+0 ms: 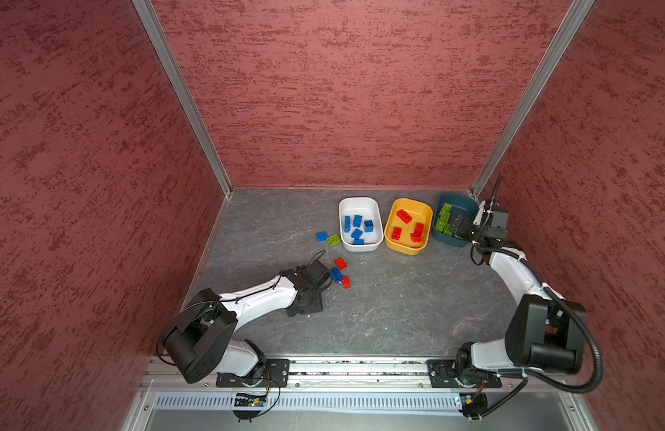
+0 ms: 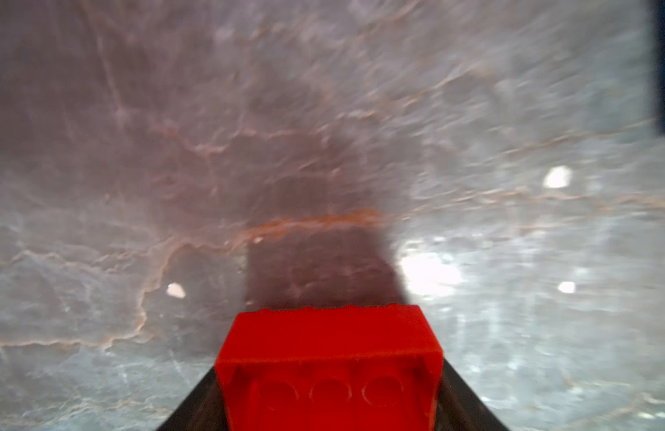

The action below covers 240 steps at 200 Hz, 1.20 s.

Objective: Sort the legos into containers by color
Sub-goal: 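Drop the green brick into the teal tub while the left gripper lifts the red brick, then drop the red brick into the yellow tub while the right gripper reaches out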

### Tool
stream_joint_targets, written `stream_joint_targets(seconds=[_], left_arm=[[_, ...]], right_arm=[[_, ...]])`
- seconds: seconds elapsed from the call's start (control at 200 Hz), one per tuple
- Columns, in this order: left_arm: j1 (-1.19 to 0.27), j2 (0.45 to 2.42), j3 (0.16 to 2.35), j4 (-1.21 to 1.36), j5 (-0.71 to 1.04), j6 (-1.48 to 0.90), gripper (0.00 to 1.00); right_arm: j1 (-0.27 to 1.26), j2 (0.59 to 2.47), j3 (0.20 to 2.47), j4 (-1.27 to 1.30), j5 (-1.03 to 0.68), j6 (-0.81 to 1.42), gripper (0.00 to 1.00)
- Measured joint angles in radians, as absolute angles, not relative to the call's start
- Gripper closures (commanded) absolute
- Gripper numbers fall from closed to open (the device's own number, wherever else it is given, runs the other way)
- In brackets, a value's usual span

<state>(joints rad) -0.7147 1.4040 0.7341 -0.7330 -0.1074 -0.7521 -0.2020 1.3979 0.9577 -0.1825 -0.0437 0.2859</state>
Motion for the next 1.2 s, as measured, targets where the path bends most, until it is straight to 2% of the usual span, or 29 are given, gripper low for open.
stream_joint_targets(seconds=[0.215, 0.386, 0.701, 1.022, 1.137, 1.202], left_arm=[[-0.719, 1.388, 0.915, -0.718, -0.118, -0.65, 0.61], [-0.719, 1.445, 1.048, -0.656, -0.089, -0.567, 0.62], [-0.74, 1.761, 1.291, -0.512, 0.021, -0.437, 0.62], [-0.755, 2.058, 1.681, -0.364, 0.179, -0.36, 0.61], [-0.757, 2.182, 1.853, -0.343, 0.213, -0.352, 0.58], [-0.758, 2.263, 1.966, -0.348, 0.225, -0.35, 0.51]], right_arm=[[-0.202, 1.301, 0.862, -0.144, -0.039, 0.348, 0.01], [-0.202, 1.288, 0.841, -0.133, -0.135, 0.397, 0.01], [-0.201, 1.237, 0.764, -0.078, -0.207, 0.497, 0.01], [-0.201, 1.227, 0.764, -0.088, -0.225, 0.517, 0.01], [-0.201, 1.22, 0.764, -0.104, -0.233, 0.52, 0.01], [-0.201, 1.214, 0.764, -0.107, -0.249, 0.521, 0.01]])
